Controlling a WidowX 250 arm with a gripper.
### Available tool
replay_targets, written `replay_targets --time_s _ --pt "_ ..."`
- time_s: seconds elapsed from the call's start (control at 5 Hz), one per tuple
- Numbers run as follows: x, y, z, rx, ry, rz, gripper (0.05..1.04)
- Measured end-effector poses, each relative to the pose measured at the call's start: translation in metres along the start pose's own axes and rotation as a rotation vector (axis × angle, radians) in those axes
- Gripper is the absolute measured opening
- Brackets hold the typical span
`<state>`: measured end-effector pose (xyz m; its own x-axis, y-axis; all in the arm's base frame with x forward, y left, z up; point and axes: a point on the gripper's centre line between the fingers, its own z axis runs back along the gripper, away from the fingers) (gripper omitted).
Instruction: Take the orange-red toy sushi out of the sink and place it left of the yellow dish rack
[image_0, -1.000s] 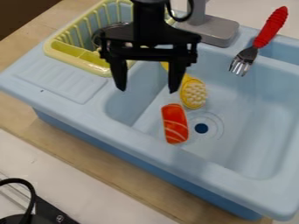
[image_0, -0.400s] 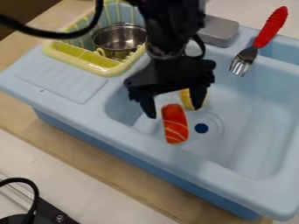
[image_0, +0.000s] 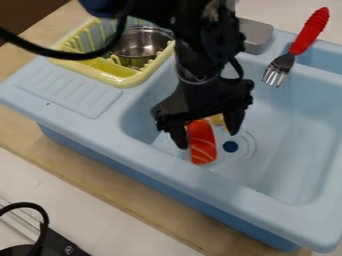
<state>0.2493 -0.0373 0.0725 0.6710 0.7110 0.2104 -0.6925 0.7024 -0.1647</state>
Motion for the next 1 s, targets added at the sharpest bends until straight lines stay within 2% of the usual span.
replay_targets --time_s 0.2,0.4,0.6,0.8,1.0 --pt "-0.001 -0.001 -0.015 0.032 0.034 0.008 0.993" --pt "0.005 -0.005 -0.019 0.044 0.053 0.024 0.946" --pt "0.008 -0.002 -0.018 0.055 0.036 0.022 0.681" --pt "0.011 0.003 -0.008 0.068 0.037 0.014 0.556" --pt "0.013 0.003 0.001 0.086 0.071 -0.016 0.556"
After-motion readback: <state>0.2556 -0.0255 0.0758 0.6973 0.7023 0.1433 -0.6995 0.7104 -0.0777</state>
